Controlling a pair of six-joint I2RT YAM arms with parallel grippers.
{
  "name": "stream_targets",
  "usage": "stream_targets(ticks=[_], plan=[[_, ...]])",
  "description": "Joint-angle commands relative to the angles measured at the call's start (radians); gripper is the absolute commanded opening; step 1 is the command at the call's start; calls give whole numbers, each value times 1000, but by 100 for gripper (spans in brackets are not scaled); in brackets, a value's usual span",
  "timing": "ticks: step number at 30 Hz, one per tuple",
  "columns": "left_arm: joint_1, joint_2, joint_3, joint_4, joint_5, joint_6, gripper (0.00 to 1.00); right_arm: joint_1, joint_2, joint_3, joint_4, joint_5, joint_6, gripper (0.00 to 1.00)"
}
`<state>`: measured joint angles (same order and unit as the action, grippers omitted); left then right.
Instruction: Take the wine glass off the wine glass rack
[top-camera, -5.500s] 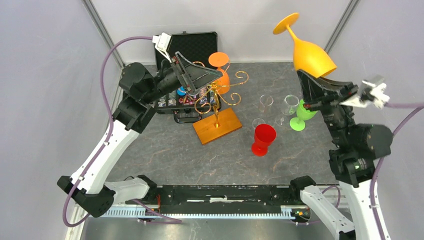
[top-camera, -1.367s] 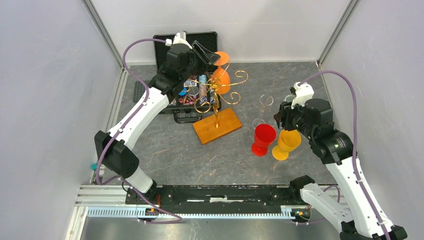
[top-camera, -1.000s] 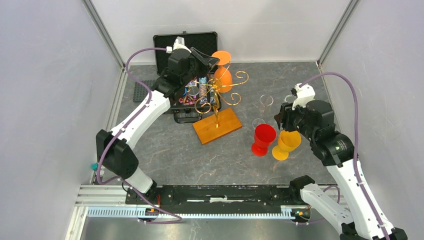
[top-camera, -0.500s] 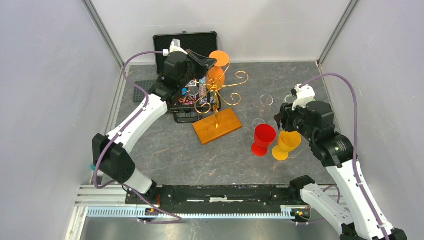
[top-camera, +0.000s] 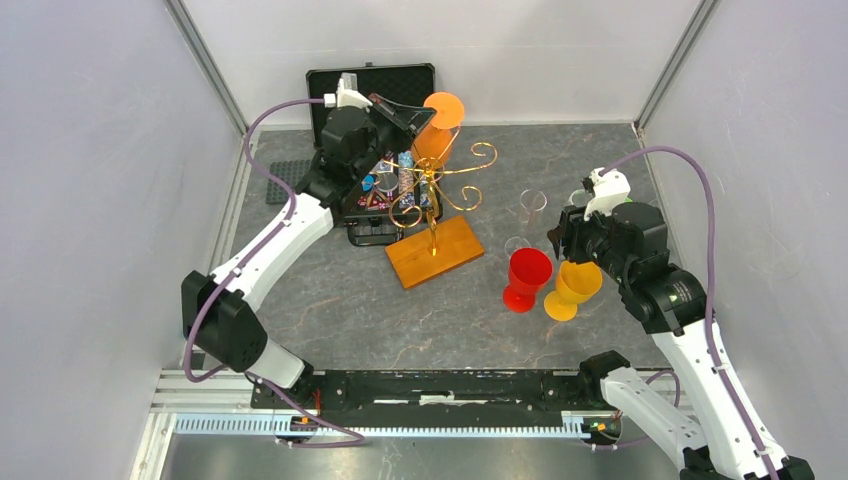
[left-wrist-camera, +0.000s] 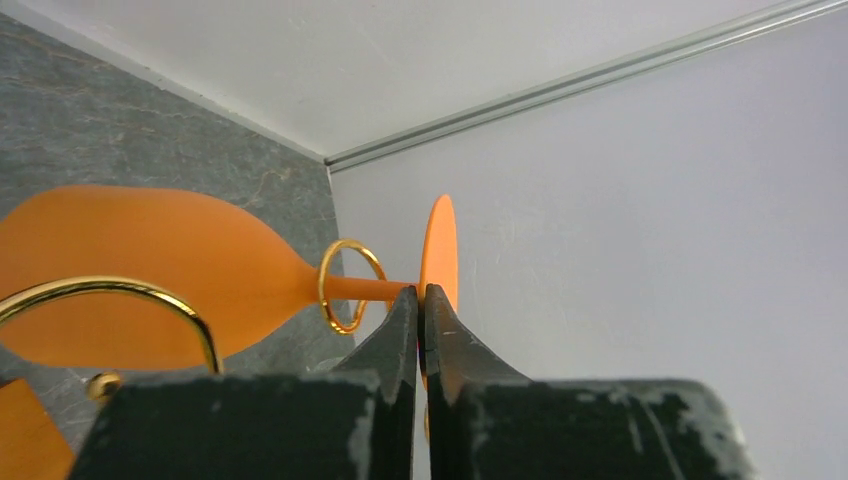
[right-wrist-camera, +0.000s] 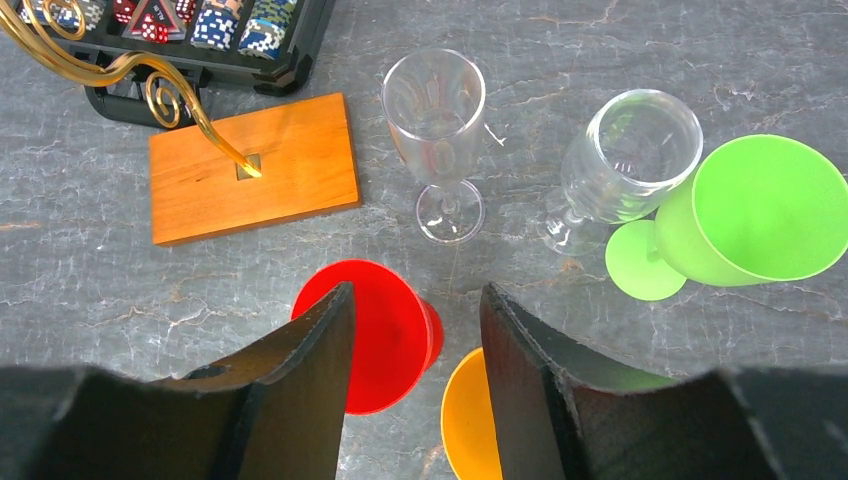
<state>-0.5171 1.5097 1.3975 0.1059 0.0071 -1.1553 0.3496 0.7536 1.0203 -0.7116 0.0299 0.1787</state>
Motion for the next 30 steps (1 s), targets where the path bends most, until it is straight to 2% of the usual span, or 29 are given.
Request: stream_targets(ticks=[1, 7, 10, 14, 23, 30], plan=[[2, -2, 1, 136, 52, -25, 2, 4, -9, -2, 38, 5, 7, 54], [2, 48, 13, 173, 158, -81, 2, 3, -14, -5, 38, 10, 6, 55], [10, 72, 46, 153, 253, -106, 2, 4, -13, -5, 38, 10, 6, 55], [15, 66, 65, 103, 299, -81, 2, 3, -11, -5, 42, 7, 6, 55], [33, -33, 62, -42, 221, 56, 2, 3, -3, -9, 58, -3, 11, 56], [65, -60, 68, -61, 220, 68, 2, 3, 2, -9, 69, -22, 18, 56]])
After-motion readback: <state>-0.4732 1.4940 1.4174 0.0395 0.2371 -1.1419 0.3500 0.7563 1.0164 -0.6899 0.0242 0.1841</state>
